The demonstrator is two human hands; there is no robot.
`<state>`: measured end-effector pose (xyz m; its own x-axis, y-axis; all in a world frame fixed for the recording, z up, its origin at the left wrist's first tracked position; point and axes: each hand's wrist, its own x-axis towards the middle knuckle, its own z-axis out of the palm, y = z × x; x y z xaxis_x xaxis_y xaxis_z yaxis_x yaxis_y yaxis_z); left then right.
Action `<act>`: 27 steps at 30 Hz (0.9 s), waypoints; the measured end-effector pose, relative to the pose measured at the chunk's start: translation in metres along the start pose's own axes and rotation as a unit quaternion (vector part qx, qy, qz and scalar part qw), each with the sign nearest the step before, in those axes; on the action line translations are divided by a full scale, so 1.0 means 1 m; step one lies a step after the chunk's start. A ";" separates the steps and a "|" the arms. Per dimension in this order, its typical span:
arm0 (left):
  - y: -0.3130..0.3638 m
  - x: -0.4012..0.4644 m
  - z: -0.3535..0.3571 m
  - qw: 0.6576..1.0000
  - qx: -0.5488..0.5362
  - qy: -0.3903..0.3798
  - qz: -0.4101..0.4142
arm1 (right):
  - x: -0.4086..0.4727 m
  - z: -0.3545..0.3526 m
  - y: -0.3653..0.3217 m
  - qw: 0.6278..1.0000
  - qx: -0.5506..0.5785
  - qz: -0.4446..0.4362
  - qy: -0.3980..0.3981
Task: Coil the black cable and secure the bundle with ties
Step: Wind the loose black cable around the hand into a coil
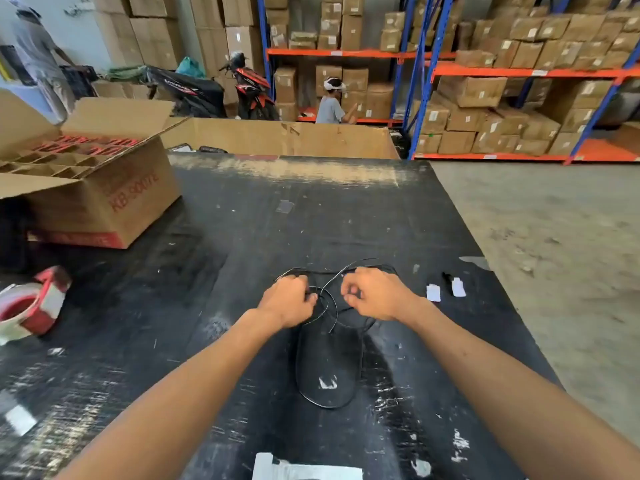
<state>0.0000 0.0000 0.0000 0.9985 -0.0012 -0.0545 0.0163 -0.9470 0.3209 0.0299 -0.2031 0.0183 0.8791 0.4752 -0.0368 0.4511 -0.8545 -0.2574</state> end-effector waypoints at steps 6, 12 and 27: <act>0.011 -0.009 0.029 0.998 0.055 0.018 0.025 | 0.000 0.036 -0.015 0.992 0.028 0.124 -0.015; 0.012 0.024 0.037 0.996 0.086 -0.011 0.001 | 0.016 0.075 -0.047 0.988 -0.007 0.153 -0.001; 0.004 0.061 0.001 0.980 -0.090 -0.164 -0.073 | 0.029 0.072 -0.019 0.944 0.201 0.252 0.071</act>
<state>0.0610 -0.0045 -0.0027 0.9147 -0.0009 -0.4042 0.1963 -0.8732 0.4461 0.0357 -0.1578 -0.0476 0.9912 -0.0274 -0.1297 -0.0993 -0.8020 -0.5890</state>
